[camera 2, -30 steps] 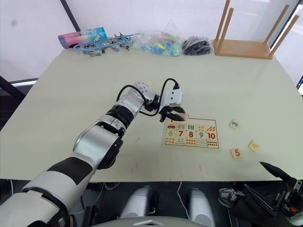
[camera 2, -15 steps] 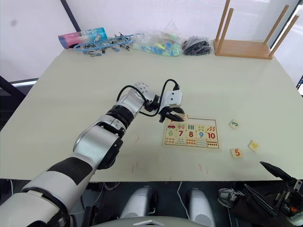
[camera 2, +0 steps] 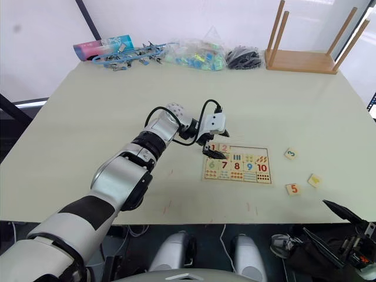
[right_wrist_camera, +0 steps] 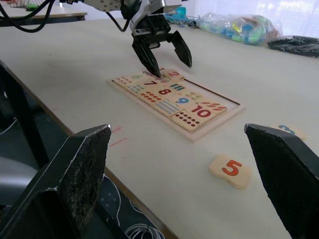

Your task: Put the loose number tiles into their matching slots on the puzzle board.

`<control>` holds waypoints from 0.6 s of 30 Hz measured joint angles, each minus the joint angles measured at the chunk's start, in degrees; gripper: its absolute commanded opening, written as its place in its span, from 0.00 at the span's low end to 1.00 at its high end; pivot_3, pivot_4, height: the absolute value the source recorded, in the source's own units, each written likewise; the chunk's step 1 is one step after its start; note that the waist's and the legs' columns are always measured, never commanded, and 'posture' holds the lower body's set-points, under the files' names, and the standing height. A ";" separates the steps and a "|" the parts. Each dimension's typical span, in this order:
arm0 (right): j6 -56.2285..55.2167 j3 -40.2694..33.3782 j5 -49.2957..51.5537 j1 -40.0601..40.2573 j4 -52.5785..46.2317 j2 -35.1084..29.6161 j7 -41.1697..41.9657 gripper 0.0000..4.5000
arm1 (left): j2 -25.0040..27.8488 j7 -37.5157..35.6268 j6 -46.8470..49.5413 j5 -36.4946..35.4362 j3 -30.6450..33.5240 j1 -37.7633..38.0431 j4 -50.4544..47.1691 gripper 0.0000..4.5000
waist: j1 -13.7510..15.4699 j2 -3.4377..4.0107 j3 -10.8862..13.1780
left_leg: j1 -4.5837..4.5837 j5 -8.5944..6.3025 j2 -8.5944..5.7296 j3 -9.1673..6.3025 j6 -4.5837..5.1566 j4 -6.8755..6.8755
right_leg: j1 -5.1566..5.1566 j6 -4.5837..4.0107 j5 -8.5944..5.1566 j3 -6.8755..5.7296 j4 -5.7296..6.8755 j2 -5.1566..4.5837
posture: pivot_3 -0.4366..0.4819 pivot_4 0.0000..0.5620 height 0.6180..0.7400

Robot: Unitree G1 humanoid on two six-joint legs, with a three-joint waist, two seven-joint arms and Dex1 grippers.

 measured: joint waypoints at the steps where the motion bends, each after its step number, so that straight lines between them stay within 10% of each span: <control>1: 0.02 0.01 -0.01 0.01 0.00 0.00 -0.03 1.00 | 0.00 0.00 0.09 -0.01 0.01 0.00 0.00 0.98 | 0.00 0.00 0.00 | 0.01 0.00 0.00 0.00 0.00 0.04 | 0.00 -0.02 -0.01 0.01 0.05 0.00 | 0.48 0.27 0.99; 9: 0.10 0.08 -0.13 0.25 -0.26 0.00 -0.66 1.00 | -0.63 1.06 1.09 -1.62 2.30 -0.26 0.18 0.98 | -0.03 -0.01 0.00 | 0.03 0.00 0.00 -0.01 0.01 0.09 | -0.02 -0.04 -0.02 0.04 0.14 0.00 | 0.48 0.27 0.99; 18: 0.11 0.27 -0.14 0.25 -0.44 0.00 -1.12 1.00 | -0.27 4.34 0.42 -3.08 5.19 -3.19 2.37 0.27 | -0.03 -0.01 0.00 | 0.03 0.00 -0.03 -0.01 0.01 0.08 | -0.02 -0.03 -0.02 0.05 0.14 0.00 | 0.48 0.27 0.99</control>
